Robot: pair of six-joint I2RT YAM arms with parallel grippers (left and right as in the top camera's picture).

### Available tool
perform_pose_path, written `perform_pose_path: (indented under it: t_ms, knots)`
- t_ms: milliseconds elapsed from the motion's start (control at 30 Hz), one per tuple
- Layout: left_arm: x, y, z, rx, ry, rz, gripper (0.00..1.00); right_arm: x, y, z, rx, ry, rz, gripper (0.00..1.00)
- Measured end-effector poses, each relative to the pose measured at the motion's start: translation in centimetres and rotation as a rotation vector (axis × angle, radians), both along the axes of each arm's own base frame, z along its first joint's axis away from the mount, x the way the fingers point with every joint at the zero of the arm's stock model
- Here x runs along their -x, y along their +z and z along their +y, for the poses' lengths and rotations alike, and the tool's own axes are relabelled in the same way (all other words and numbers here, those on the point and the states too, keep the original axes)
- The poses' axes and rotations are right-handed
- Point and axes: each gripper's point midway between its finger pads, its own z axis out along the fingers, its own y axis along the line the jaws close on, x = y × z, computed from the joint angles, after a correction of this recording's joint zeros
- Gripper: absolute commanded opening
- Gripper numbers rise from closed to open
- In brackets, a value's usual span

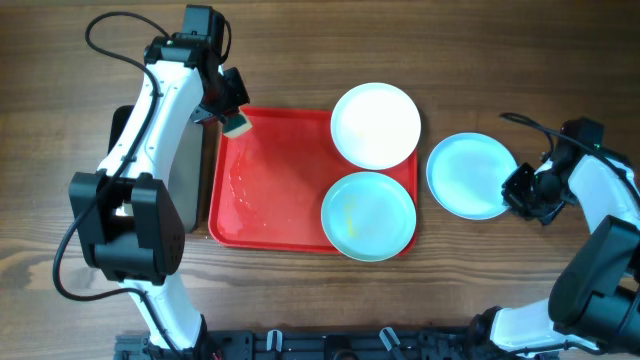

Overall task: Clean dirty plates on tray and stack at the side
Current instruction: 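Lower the blue plate onto the table right of the red tray, release, then move the right gripper to the second pale blue plate and grip its rim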

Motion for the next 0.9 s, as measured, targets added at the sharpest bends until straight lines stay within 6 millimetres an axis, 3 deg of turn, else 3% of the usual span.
perform_pose_path:
  t_ms: [133, 167, 233, 300, 400, 533, 667, 767, 900]
  knots:
    - [0.0, 0.0, 0.0, 0.0, 0.0, 0.0, 0.04, -1.2, 2.1, 0.9, -0.054, 0.057, -0.037, 0.29]
    - [0.0, 0.0, 0.0, 0.0, 0.0, 0.0, 0.04, -2.2, 3.9, 1.5, -0.06, 0.1, -0.082, 0.35]
    - [0.0, 0.0, 0.0, 0.0, 0.0, -0.001, 0.04, -3.4, 5.8, 2.7, -0.067, 0.168, -0.156, 0.36]
    - [-0.2, 0.1, 0.0, 0.001, 0.0, -0.008, 0.04, -4.4, 8.0, 5.4, -0.098, 0.266, -0.242, 0.37]
    - [-0.4, 0.1, -0.1, 0.002, 0.0, -0.015, 0.04, -4.5, 9.2, 10.3, -0.153, 0.428, -0.275, 0.37]
    - [-0.4, 0.1, -0.1, 0.003, 0.0, -0.018, 0.04, -2.5, 7.6, 15.3, -0.159, 0.556, -0.196, 0.37]
    - [-0.4, 0.1, -0.1, 0.002, 0.0, -0.019, 0.04, -0.4, 5.3, 18.1, -0.151, 0.615, -0.134, 0.37]
    - [-0.4, 0.1, -0.1, 0.003, 0.0, -0.018, 0.04, 0.2, 3.8, 19.1, -0.126, 0.634, -0.131, 0.37]
    - [-0.4, 0.1, -0.1, 0.003, 0.0, -0.018, 0.04, 0.6, 2.2, 18.7, -0.062, 0.648, -0.102, 0.36]
